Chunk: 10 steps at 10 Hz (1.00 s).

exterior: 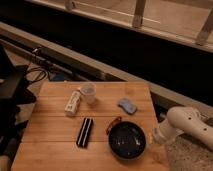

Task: Push the ceramic bowl across the table

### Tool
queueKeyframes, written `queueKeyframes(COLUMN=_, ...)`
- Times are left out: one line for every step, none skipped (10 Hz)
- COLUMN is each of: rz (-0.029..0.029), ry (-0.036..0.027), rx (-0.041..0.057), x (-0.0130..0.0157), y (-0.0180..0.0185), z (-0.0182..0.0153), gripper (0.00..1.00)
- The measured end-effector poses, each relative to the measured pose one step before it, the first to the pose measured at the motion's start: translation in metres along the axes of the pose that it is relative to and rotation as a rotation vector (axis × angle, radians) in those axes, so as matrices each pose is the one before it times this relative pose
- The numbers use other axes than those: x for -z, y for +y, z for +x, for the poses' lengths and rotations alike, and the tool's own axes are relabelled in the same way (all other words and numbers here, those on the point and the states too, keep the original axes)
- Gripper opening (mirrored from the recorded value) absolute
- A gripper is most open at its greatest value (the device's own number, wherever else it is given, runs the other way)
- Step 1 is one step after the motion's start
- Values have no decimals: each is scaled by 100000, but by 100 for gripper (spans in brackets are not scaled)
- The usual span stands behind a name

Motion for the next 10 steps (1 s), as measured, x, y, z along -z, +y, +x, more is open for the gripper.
queueKeyframes(rz=-1187, ry=291, rx=1422, x=-133, y=797, z=51, gripper=0)
queueKeyframes(rz=-1532, ry=-123, rx=1639, x=-49, y=979, z=-68, gripper=0)
queueKeyframes(rz=-1296, ry=-100, rx=1329, x=-47, y=804, z=-4, gripper=0)
queueKeyframes(rz=-2235, ry=-356, rx=2160, x=-20, y=1354, z=-39, gripper=0)
queueKeyframes(rz=-1973, ry=-40, rx=1802, x=-199, y=1267, z=1, gripper=0)
queueKeyframes(rz=-1476, ry=325, rx=1719, x=-251, y=1074, z=-29, gripper=0)
queueKeyframes(rz=-1986, ry=1014, rx=2292, x=-572, y=1294, z=74, gripper=0)
queueKeyframes(rz=-1430, ry=1087, rx=1410, x=-542, y=880, z=144, gripper=0)
queueKeyframes(rz=-763, ry=817, rx=1014, x=-385, y=480, z=59, gripper=0)
queueKeyframes(rz=-160, ry=-274, rx=906, x=25, y=232, z=-2, gripper=0)
